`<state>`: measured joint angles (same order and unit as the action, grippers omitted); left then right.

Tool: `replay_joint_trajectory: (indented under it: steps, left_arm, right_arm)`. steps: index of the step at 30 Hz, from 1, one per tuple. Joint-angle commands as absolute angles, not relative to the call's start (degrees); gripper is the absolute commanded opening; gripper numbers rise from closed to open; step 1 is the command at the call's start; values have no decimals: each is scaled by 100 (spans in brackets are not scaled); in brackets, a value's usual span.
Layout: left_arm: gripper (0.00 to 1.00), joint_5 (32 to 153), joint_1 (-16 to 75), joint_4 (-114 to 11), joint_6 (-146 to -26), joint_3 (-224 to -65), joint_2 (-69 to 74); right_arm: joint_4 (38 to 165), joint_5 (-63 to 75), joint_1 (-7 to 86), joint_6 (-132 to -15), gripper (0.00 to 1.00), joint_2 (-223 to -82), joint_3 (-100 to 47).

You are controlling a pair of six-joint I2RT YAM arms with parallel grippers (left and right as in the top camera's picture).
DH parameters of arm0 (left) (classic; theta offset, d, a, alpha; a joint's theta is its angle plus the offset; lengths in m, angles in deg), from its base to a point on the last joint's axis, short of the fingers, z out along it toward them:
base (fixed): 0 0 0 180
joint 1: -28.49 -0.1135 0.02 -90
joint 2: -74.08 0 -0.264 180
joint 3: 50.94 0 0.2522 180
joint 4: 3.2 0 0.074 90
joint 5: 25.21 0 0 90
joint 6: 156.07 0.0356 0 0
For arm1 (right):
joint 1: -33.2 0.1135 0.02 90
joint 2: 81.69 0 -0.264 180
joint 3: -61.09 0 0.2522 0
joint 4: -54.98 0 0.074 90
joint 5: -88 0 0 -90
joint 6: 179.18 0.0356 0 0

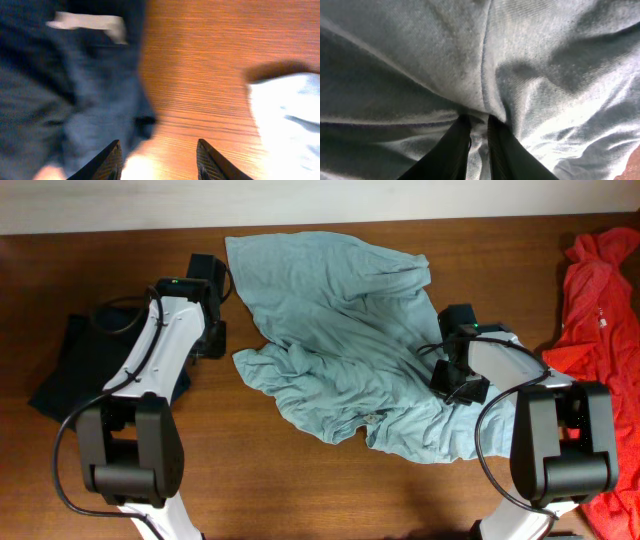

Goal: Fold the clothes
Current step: 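Pull the left side of the shirt outward with the left gripper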

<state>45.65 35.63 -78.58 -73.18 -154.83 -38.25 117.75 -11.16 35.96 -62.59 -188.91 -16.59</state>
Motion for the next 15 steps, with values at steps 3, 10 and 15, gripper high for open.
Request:
replay_joint_trajectory:
  steps: [3,10,15]
  left_arm:
    - [49,6899,3615,-7836,-6798,-15560,-3768]
    - [52,7061,3751,-7270,-6319,-15129,-4116]
    - [51,7052,3720,-6820,-6252,-14983,-4433]
  right_arm:
    - [11804,-1318,3541,-6229,18,-19136,-1546]
    - [11821,-1318,3541,-6229,18,-19136,-1546]
    - [11882,-1320,3541,-6229,18,-19136,-1546]
